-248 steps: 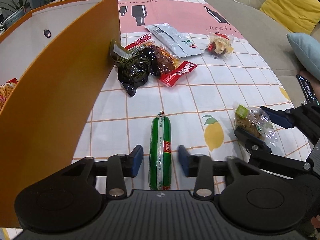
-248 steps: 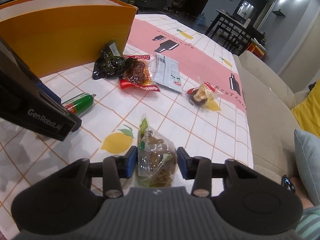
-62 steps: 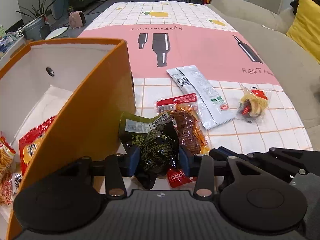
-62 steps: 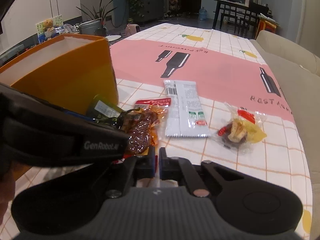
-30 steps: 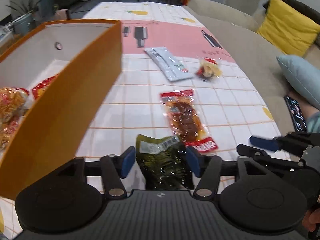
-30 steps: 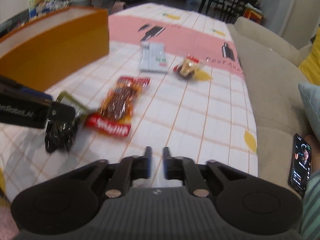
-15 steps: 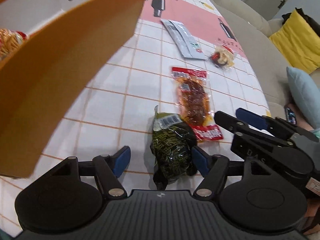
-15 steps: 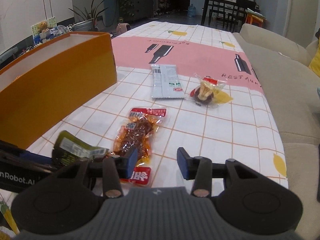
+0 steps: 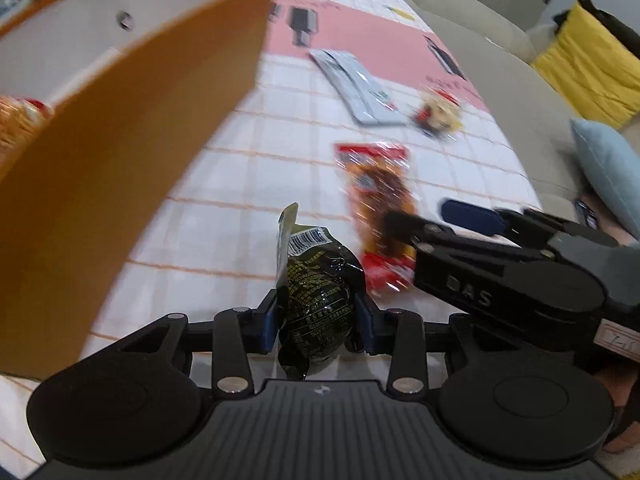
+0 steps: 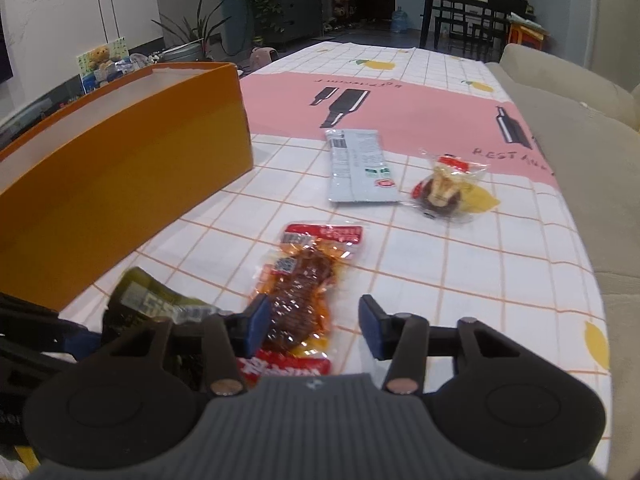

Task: Organize snacks
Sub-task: 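Grasp the red meat-strip packet with the right tool while the left tool holds the seaweed bag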

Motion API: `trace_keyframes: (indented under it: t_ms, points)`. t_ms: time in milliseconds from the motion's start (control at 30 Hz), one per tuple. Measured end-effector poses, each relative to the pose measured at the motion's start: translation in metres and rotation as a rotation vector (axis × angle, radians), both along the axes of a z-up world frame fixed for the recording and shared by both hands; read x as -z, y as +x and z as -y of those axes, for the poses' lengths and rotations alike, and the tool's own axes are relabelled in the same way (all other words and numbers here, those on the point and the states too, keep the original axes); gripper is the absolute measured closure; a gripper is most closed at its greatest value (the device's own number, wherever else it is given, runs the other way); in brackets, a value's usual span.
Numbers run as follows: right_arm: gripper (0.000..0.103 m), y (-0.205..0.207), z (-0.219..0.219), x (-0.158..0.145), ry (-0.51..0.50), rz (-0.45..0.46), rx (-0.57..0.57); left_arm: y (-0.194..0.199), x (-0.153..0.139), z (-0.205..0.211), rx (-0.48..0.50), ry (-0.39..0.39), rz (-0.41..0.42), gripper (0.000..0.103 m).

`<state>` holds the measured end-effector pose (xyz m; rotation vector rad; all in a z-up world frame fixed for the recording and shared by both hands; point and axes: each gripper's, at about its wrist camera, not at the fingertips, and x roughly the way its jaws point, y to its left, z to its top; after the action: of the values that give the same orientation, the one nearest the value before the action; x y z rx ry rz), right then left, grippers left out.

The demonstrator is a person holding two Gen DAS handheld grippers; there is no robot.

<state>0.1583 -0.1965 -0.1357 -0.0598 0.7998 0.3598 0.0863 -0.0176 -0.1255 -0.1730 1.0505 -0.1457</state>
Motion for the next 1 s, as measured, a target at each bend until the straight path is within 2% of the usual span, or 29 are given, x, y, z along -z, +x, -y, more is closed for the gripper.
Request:
trace_keyframes:
  t_ms: [100, 233, 400, 533, 600, 1000]
  points:
    - [0.040, 0.006, -0.004, 0.002, 0.009, -0.007, -0.002, 0.003, -0.005, -0.008, -0.035, 0.033, 0.035, 0.059]
    - [0.036, 0.014, -0.011, 0.008, 0.014, -0.025, -0.004, 0.005, -0.007, -0.006, -0.046, 0.098, 0.060, 0.059]
    - [0.032, 0.019, -0.021, 0.017, -0.013, -0.032, -0.011, 0.006, -0.005, -0.005, -0.038, 0.100, 0.057, 0.059]
    - [0.036, 0.017, -0.029, 0.019, -0.082, -0.007, -0.031, 0.006, -0.001, -0.005, -0.038, 0.103, 0.033, 0.059]
    - [0.045, 0.016, -0.029, 0.018, -0.091, 0.000, -0.039, 0.006, 0.000, -0.005, -0.037, 0.101, 0.034, 0.059]
    - [0.048, 0.004, -0.023, 0.007, -0.109, -0.025, -0.041, 0.004, -0.012, -0.005, -0.048, 0.090, 0.056, 0.059]
